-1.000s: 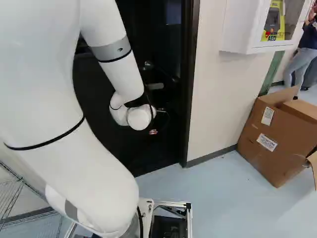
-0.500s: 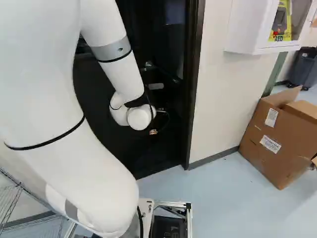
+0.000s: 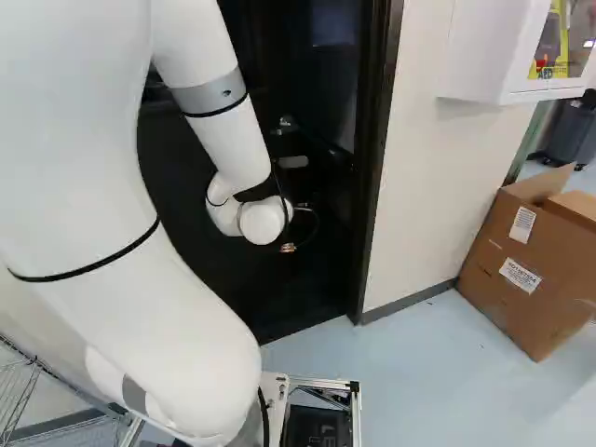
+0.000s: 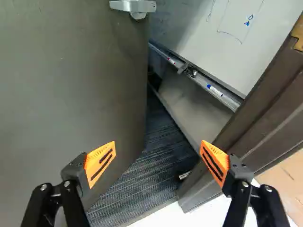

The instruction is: Open the door and move inside

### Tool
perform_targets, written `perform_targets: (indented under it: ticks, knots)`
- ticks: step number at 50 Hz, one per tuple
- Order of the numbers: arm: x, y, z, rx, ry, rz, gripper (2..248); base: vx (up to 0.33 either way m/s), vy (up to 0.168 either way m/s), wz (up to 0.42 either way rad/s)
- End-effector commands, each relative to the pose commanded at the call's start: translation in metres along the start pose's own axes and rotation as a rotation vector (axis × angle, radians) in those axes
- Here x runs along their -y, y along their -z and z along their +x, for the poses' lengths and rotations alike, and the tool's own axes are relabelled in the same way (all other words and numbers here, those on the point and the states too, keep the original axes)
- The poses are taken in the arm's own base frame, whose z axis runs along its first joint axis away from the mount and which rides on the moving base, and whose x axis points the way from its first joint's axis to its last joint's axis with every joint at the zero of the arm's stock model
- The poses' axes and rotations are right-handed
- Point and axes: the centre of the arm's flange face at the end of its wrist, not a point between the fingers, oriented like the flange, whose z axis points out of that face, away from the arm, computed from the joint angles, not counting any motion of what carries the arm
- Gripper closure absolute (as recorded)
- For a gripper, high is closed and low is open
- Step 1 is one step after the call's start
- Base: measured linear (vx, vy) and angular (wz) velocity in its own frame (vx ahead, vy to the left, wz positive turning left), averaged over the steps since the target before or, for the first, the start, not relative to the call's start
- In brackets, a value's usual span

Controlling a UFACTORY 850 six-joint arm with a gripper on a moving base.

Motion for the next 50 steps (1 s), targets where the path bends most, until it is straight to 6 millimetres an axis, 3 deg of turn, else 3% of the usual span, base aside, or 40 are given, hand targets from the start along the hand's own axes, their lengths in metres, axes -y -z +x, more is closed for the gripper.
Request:
perform_targets:
  ticks: [50]
  knots:
    - [0.0000, 0.0000, 0.0000, 0.000, 0.000, 0.000, 3, 0.070, 0.086, 0.107]
